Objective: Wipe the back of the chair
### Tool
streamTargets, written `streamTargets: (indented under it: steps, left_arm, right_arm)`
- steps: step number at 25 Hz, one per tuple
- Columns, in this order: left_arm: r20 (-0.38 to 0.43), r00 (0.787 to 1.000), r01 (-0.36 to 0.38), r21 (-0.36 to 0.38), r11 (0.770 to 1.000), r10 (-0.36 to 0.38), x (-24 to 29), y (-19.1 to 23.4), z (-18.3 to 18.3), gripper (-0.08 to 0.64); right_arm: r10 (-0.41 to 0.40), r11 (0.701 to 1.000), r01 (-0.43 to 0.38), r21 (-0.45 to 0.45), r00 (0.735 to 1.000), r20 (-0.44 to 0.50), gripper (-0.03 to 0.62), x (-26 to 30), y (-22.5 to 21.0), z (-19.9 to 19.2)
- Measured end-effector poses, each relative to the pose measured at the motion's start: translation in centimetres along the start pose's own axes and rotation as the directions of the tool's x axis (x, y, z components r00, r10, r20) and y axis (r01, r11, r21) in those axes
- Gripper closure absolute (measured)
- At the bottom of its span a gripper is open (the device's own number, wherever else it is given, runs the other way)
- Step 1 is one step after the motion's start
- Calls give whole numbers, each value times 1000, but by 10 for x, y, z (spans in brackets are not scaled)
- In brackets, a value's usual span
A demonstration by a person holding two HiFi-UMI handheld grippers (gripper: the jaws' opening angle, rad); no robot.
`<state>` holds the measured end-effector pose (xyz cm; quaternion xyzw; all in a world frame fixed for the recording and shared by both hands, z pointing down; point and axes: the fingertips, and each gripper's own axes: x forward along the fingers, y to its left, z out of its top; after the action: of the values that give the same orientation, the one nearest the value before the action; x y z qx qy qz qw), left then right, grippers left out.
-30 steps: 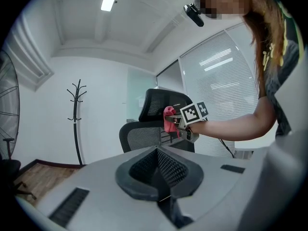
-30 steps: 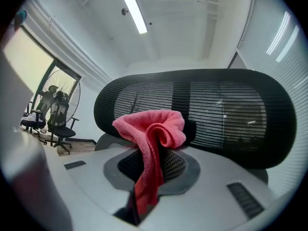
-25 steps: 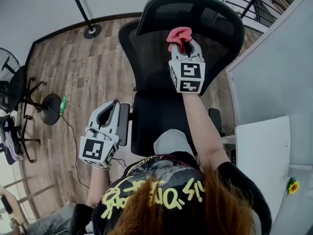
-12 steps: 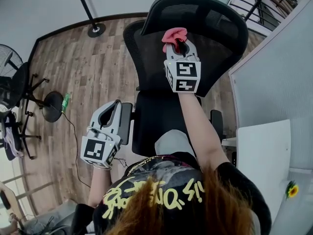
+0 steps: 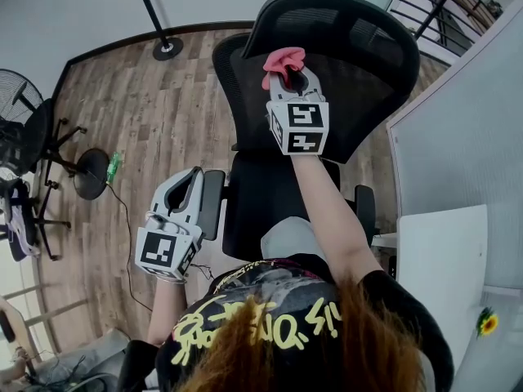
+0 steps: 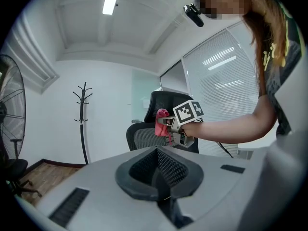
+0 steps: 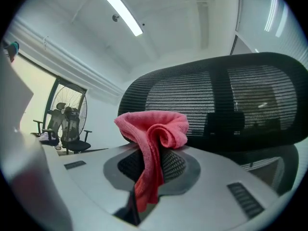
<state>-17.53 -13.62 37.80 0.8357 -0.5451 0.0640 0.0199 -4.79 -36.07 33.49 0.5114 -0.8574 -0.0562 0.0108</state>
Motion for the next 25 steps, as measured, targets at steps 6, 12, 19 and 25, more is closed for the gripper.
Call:
streamTargets:
  steps: [6, 12, 19, 25]
  left_arm:
    - [1, 1000, -4, 1, 1000, 4, 0, 2, 1, 566]
    - [2, 1000, -6, -1, 1000, 6, -3, 3, 1, 566]
    - [4, 1000, -11, -4, 1000, 11, -5, 6, 1, 566]
    - [7, 1000, -9, -3, 1000, 9, -6, 5, 3, 566]
  right_arm:
    - [39, 999, -39, 20, 999, -1, 531, 4, 17, 1]
    - [71, 997, -71, 13, 997, -3, 531, 4, 33, 3]
    - [87, 996, -87, 34, 996, -1, 531, 7, 43, 4]
    - [108, 993, -108, 38, 994, -2, 531, 6, 55, 4]
